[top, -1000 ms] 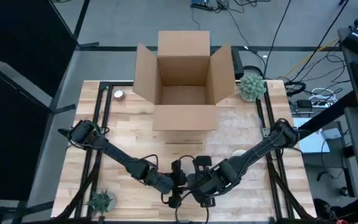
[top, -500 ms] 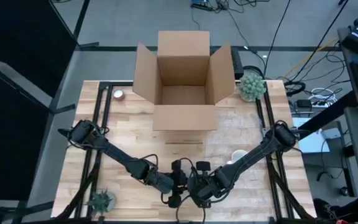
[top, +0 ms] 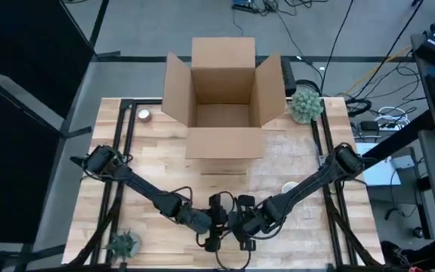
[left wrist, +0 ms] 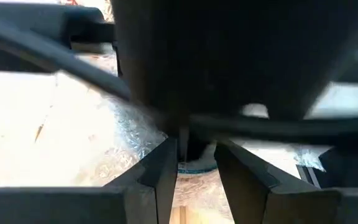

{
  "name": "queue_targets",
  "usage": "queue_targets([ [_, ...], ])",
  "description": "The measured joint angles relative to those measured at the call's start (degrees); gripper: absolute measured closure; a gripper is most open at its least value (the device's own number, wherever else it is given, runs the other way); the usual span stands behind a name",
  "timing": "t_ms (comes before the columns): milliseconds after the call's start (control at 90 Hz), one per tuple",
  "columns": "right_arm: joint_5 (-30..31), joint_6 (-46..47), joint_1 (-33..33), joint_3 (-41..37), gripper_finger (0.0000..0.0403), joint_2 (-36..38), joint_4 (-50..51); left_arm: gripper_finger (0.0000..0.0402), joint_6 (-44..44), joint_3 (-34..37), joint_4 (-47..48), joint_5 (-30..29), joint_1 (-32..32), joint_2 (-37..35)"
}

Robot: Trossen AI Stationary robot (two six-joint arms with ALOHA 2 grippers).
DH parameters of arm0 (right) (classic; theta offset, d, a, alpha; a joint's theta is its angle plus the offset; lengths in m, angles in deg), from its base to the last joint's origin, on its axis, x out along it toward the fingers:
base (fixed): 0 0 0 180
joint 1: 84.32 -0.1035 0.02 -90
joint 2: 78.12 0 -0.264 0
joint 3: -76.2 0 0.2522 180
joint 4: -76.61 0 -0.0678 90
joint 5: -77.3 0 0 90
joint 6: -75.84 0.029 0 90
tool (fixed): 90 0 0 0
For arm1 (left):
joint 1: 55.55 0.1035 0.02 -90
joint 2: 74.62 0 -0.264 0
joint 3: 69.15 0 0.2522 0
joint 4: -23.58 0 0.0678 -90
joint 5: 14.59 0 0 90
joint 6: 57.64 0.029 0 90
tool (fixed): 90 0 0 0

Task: Wrap mug
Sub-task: Wrap the red cup with the left transparent bubble wrap

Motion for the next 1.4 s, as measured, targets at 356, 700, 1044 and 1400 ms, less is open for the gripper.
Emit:
queue_targets([
  [356,2.2,1.2,0.3,0.3,0.0383,9.6,3.8,0.0295,0.0,0.0,0.0,0.0,0.0,0.0],
  [700,1.3,4.2,1.4,0.4,0.0383,1.6,3.5,0.0295,0.1,0.0,-0.6,0.0,0.1,0.0],
  [1044,1.4,4.0,0.7,0.9,0.0383,-5.2,1.1,0.0295,1.2,0.0,-0.9,0.0,0.3,0.0],
  [1400,-0.3,7.3,0.7,0.4,0.0382,3.2,2.8,0.0295,1.2,0.0,-0.9,0.0,0.3,0.0],
])
